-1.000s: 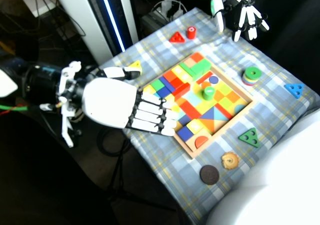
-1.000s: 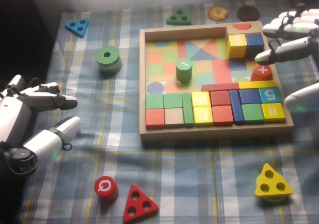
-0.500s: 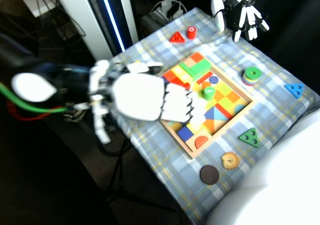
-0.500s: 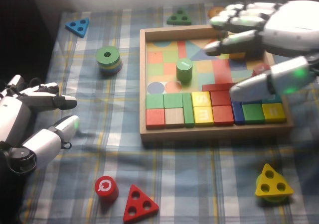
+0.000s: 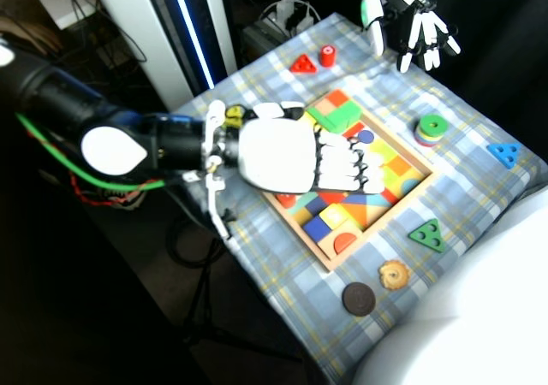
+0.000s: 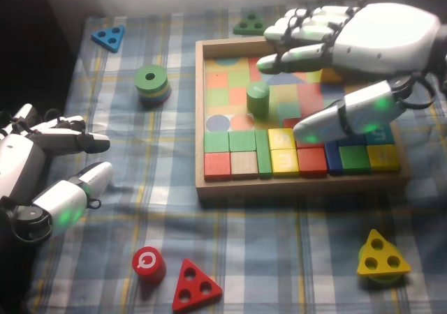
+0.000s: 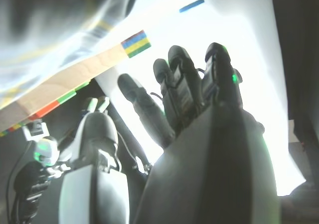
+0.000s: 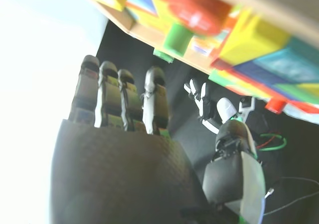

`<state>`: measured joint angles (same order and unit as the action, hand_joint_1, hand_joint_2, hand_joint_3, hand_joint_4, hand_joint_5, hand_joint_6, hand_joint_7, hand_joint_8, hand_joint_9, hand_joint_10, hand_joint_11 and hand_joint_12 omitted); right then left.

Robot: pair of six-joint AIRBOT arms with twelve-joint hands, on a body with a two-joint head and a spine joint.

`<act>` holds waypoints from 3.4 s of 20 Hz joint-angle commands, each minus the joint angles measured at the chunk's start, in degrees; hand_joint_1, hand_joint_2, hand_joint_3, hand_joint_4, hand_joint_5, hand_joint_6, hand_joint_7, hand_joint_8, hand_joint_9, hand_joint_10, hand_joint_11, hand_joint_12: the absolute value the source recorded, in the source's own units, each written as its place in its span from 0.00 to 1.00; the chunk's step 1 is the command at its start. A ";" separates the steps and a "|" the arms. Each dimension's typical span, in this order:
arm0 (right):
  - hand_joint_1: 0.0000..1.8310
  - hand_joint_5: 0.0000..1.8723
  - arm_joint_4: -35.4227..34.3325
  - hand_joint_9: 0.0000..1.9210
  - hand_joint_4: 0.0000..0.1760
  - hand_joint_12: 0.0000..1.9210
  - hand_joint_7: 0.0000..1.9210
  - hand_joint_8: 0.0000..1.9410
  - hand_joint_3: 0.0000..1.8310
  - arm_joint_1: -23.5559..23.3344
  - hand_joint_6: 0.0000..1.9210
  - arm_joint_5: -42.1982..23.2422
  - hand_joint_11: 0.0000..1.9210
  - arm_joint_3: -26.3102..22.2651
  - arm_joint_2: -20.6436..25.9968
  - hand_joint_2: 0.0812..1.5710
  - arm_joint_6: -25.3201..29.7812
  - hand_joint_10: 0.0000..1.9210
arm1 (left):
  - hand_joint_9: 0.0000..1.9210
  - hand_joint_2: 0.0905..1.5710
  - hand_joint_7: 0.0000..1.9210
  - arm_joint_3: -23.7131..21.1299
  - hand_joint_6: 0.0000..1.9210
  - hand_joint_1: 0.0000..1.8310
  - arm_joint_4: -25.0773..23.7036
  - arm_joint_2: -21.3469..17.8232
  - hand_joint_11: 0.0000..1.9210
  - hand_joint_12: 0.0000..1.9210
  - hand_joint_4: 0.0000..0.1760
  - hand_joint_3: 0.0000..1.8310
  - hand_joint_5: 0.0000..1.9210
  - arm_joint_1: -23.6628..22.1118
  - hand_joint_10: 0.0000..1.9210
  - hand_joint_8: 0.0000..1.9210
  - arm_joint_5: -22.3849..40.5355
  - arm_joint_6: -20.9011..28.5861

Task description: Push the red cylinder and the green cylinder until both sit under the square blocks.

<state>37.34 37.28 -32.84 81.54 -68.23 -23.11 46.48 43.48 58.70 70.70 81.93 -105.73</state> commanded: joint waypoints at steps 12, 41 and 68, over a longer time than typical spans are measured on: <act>0.00 0.17 2.74 0.00 0.46 0.00 0.00 0.00 0.01 -0.88 0.01 -3.10 0.00 2.06 -1.85 0.61 4.31 0.00 | 0.22 0.78 0.26 0.18 0.00 0.37 -2.75 -0.49 0.01 0.01 0.18 0.00 0.47 -0.84 0.01 0.00 6.60 0.41; 0.00 0.18 8.55 0.00 0.76 0.00 0.00 0.00 0.00 2.94 0.00 2.63 0.00 -8.76 12.64 0.59 8.91 0.00 | 0.20 0.79 0.26 0.01 0.00 0.35 -2.33 -0.62 0.00 0.00 0.10 0.00 0.48 -0.81 0.00 0.00 6.66 0.41; 0.00 0.17 -0.35 0.00 1.00 0.00 0.00 0.00 0.00 4.22 0.00 1.07 0.00 -13.02 17.14 0.54 1.83 0.00 | 0.20 0.79 0.26 0.18 0.00 0.35 -1.93 -0.77 0.00 0.00 0.04 0.00 0.48 -0.74 0.00 0.00 5.70 0.41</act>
<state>39.09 41.71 -26.92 68.53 -51.40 -21.15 46.41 43.92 58.30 70.35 81.62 -105.73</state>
